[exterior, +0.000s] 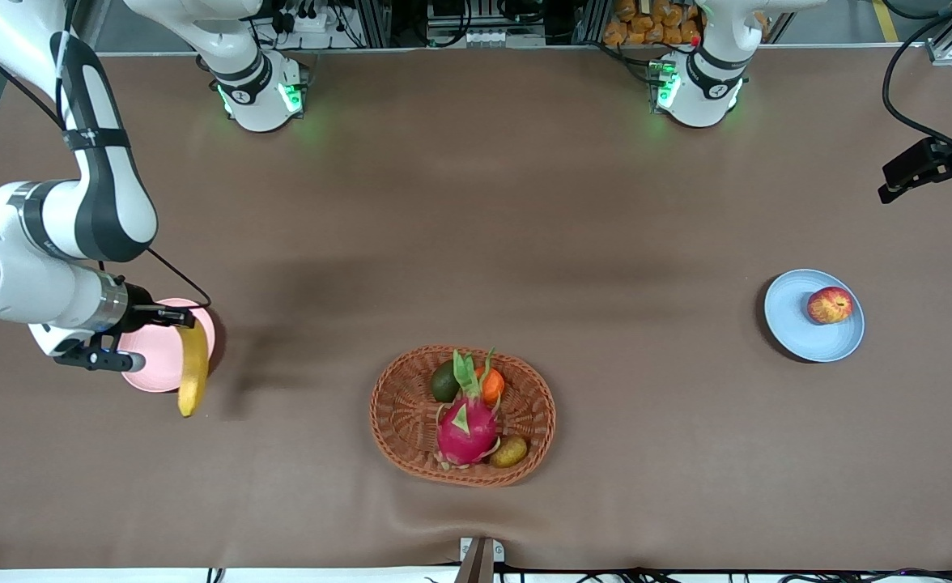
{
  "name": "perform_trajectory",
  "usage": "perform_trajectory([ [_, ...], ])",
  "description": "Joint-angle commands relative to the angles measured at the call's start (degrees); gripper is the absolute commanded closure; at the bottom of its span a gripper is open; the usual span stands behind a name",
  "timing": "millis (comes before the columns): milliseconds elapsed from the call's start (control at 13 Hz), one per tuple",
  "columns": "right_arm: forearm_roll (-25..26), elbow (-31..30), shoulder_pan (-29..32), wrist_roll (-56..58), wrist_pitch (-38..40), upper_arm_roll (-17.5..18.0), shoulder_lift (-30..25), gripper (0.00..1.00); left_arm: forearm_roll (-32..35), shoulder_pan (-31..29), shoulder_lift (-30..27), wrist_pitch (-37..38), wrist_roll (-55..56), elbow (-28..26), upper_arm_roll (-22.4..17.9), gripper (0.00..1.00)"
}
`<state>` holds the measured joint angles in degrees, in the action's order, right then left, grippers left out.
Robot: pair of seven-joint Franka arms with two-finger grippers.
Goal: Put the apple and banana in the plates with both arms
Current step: 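Carry the banana to the pink plate while the left gripper withdraws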
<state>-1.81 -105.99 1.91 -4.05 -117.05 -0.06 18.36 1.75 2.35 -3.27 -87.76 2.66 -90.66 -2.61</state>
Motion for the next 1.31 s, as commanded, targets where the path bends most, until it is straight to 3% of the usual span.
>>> perform_trajectory([
  [0, 4.5, -9.0, 1.7, 0.8, -7.0, 1.1, -4.5, 1.0, -1.0, -0.2, -0.4, -0.2, 0.7, 0.2, 0.2, 0.0],
  [385, 9.0, -13.6, 4.7, 0.8, -11.3, 1.0, -5.1, 1.0, -1.0, -0.3, -0.2, -0.1, 0.7, 0.1, 0.2, 0.0],
  [462, 9.3, -13.8, 5.3, 0.8, -11.2, 1.0, -5.1, 0.91, -1.0, -0.4, -0.2, -0.1, 0.7, 0.2, 0.2, 0.0],
  [538, 9.4, -14.1, 5.6, 0.8, -11.1, 1.1, -5.1, 0.62, -1.0, -0.5, -0.2, -0.1, 0.7, 0.2, 0.2, 0.0],
  [615, 9.4, -14.1, 5.6, 0.7, -10.6, 1.1, -5.3, 0.2, -1.0, -0.5, -0.2, -0.1, 0.8, 0.2, 0.2, 0.0],
  [692, 9.4, -14.0, 5.6, 0.5, -9.7, 1.2, -6.0, 0.0, -1.0, -0.5, -0.2, -0.1, 0.8, 0.2, 0.2, 0.0],
  [1077, 8.0, -9.7, 3.3, 0.6, 1.9, 2.2, -13.3, 0.0, -1.0, -1.3, -0.2, -0.1, 0.7, 0.1, 0.7, 0.0],
  [1231, 2.5, -4.8, 0.8, 1.1, 10.4, 2.2, -16.1, 0.0, -1.0, -1.6, -0.2, -0.1, 0.8, 0.2, 1.4, 0.0],
])
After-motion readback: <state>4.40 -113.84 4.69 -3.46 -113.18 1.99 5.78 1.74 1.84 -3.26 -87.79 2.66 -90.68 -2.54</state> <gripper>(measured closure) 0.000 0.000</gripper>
